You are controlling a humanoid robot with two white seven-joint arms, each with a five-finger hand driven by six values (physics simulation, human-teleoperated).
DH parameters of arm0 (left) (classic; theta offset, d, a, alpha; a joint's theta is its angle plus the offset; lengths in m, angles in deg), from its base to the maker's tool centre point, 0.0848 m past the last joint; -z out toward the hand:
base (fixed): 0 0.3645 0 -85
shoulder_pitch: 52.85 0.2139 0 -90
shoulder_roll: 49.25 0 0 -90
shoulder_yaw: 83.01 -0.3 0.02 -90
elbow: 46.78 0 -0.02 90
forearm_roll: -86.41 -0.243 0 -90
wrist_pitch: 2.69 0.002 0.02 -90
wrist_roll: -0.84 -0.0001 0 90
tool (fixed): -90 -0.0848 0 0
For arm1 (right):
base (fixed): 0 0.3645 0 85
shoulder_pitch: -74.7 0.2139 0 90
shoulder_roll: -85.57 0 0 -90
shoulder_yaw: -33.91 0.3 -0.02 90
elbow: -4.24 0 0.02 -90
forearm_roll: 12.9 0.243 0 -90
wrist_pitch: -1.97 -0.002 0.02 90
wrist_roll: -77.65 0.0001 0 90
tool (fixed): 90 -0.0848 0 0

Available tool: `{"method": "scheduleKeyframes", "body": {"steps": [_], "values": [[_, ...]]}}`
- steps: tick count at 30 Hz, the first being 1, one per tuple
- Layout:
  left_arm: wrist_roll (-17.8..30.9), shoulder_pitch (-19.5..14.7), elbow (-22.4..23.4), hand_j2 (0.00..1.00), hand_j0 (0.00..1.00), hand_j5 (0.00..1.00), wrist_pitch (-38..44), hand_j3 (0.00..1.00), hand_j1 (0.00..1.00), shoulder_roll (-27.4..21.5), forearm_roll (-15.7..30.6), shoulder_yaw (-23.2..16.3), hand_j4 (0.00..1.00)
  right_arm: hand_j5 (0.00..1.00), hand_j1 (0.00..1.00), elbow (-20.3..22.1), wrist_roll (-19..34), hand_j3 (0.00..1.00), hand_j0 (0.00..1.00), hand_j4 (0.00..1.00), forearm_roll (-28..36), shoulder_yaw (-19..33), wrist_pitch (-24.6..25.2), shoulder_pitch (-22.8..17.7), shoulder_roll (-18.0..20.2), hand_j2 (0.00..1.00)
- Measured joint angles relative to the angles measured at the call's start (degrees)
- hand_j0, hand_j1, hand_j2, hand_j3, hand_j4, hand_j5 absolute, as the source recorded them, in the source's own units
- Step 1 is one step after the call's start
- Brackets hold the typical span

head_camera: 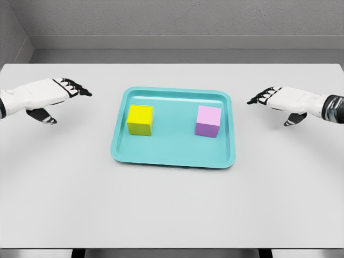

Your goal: Push two cubes

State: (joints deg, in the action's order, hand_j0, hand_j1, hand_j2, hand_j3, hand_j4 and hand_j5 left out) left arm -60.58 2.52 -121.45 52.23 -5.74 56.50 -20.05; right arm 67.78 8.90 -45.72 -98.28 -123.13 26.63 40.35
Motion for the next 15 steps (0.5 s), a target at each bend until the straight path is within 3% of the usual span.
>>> {"method": "scheduleKeyframes", "body": {"steps": [4,11,14,15], "values": [[4.7,0.0,2.1,0.76,0.76,0.76,-0.1,0.76,0.76,4.2,-0.8,0.8,0.76,1.00,1.00,-0.3,-0.3,1.00,1.00,1.00,0.1,-0.3,0.0,1.9,0.0,1.00],[6.3,0.5,3.3,0.76,0.76,0.76,-0.1,0.76,0.76,9.6,-0.9,3.4,0.76,0.99,0.99,-2.4,-1.1,0.99,0.99,0.99,0.1,-2.5,0.0,3.5,0.1,0.99],[6.4,0.5,3.9,0.73,0.73,0.73,-0.1,0.73,0.73,10.9,-0.9,3.5,0.73,0.58,0.58,-2.4,-0.7,0.58,0.58,0.58,0.0,-3.4,0.0,3.8,0.0,0.58],[6.4,0.5,4.5,0.73,0.73,0.73,-0.1,0.73,0.73,11.2,-0.9,3.5,0.73,0.37,0.37,-2.4,0.0,0.37,0.37,0.37,0.0,-3.5,0.0,3.8,0.0,0.37]]}}
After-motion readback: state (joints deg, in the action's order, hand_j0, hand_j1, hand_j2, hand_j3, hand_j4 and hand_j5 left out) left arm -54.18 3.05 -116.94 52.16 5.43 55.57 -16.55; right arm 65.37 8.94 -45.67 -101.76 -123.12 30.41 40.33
